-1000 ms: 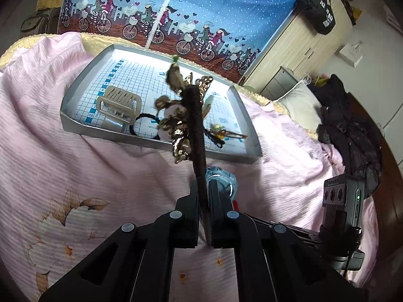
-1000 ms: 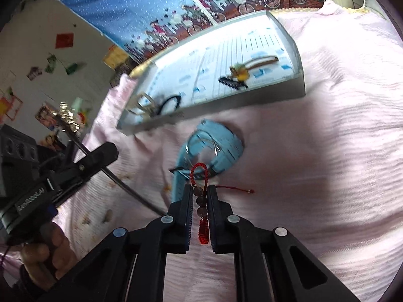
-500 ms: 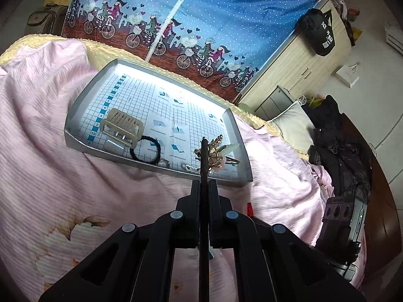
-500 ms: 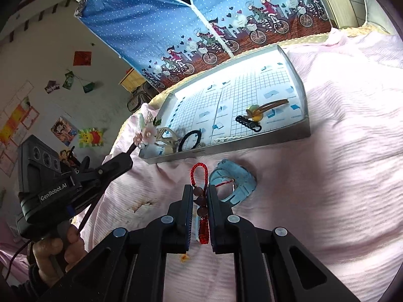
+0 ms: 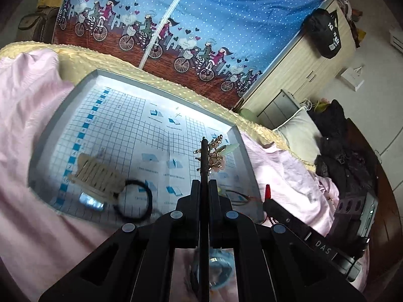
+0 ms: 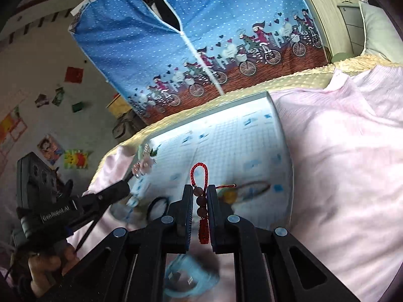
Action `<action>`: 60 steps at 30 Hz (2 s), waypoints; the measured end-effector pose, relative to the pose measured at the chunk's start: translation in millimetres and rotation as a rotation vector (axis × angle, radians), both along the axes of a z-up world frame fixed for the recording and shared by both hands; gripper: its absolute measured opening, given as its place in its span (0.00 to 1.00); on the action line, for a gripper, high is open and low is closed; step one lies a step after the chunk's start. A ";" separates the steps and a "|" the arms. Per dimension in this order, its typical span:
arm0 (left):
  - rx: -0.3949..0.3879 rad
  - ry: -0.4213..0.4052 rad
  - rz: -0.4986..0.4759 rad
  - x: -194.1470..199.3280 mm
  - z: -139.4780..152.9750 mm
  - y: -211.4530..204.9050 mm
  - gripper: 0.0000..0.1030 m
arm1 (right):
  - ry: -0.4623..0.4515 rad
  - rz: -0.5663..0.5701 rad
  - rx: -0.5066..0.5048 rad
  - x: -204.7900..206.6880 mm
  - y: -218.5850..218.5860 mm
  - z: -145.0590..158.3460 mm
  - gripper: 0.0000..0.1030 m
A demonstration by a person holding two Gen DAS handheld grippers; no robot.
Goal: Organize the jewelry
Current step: 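Carry the hairpin into the tray with the left tool while the right tool carries the red bead string, then open both tools to release the hairpin and red bead string in the tray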
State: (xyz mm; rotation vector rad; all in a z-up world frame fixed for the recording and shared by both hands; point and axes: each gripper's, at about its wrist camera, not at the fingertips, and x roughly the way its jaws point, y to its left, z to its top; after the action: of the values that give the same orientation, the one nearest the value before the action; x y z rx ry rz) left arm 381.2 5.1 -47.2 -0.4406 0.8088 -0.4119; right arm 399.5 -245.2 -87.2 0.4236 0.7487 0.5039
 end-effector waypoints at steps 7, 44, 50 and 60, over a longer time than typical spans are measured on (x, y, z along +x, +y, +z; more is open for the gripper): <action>0.005 0.047 0.020 36.7 -37.8 -0.1 0.03 | 0.061 -0.029 -0.049 20.5 -5.1 -29.6 0.12; 0.326 -0.382 0.220 -165.4 75.3 17.4 0.98 | -0.335 -0.053 -0.231 -131.6 3.2 84.2 1.00; 0.321 -0.341 0.256 -207.8 72.9 38.1 0.98 | -0.326 -0.024 -0.249 -172.1 11.3 78.1 1.00; 0.303 -0.175 0.288 -245.9 49.8 50.9 0.98 | -0.189 -0.015 -0.296 -211.0 13.2 51.5 1.00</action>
State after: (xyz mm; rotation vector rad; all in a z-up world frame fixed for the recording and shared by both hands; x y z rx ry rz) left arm 135.3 56.0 2.6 -0.2292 0.6134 -0.0561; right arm 188.5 -231.9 -35.7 0.1033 0.6244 0.4051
